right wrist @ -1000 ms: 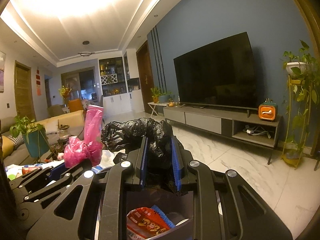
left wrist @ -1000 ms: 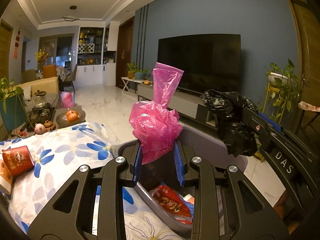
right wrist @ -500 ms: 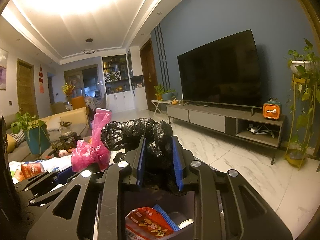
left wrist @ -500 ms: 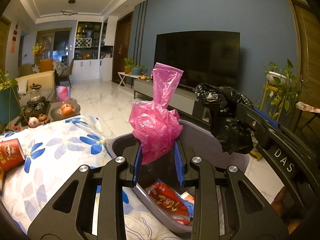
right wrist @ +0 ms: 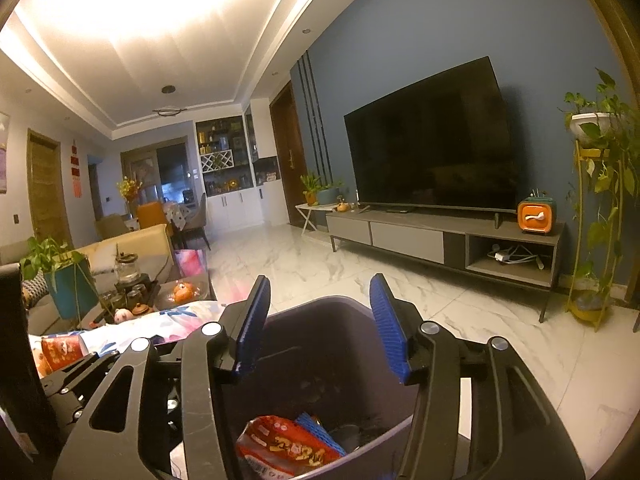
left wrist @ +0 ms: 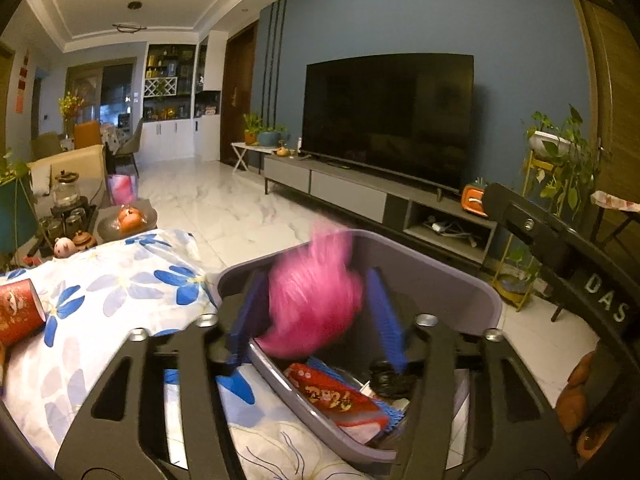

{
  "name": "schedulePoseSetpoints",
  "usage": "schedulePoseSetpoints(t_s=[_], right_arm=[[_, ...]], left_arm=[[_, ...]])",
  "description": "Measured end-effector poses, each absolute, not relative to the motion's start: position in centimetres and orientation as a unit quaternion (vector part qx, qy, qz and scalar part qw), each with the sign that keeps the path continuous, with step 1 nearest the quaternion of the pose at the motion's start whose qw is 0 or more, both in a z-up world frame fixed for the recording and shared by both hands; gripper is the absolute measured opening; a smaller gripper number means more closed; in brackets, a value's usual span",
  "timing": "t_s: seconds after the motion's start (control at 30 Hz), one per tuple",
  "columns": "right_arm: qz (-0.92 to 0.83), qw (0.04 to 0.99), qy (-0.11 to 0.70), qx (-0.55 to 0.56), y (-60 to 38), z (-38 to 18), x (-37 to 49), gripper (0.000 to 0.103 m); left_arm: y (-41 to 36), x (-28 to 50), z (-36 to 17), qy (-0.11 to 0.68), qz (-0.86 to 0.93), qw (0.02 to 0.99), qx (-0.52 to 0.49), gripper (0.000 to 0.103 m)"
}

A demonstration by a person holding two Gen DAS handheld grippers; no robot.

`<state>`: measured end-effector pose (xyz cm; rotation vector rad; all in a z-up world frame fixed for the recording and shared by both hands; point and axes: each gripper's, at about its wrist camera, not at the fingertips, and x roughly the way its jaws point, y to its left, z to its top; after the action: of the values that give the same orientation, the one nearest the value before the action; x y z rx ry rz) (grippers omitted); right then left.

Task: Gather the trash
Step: 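Move both open tools back toward the remaining trash on the table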

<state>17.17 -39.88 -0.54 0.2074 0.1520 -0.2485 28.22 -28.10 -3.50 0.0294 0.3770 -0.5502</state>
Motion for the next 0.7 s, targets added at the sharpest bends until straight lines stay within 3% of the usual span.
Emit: schedulePoseSetpoints(t_s=[0.2,0.43,0.7], right_arm=[[-0.123,0.985,0.075,0.097,-39.2,-0.5,16.2,0.055],[-0.117,0.986,0.077,0.094,-37.7,-0.8,14.8,0.067],[-0.098,0.988,0.08,0.094,-34.8,-0.9,13.5,0.08]], left_arm=[[-25.8,27.1,-3.0,0.179,-0.238,0.955,-0.006,0.074],[-22.0,24.7,-2.0,0.168,-0.173,0.97,-0.021,0.083],[-16.8,21.4,-1.9,0.161,-0.101,0.982,-0.024,0.087]])
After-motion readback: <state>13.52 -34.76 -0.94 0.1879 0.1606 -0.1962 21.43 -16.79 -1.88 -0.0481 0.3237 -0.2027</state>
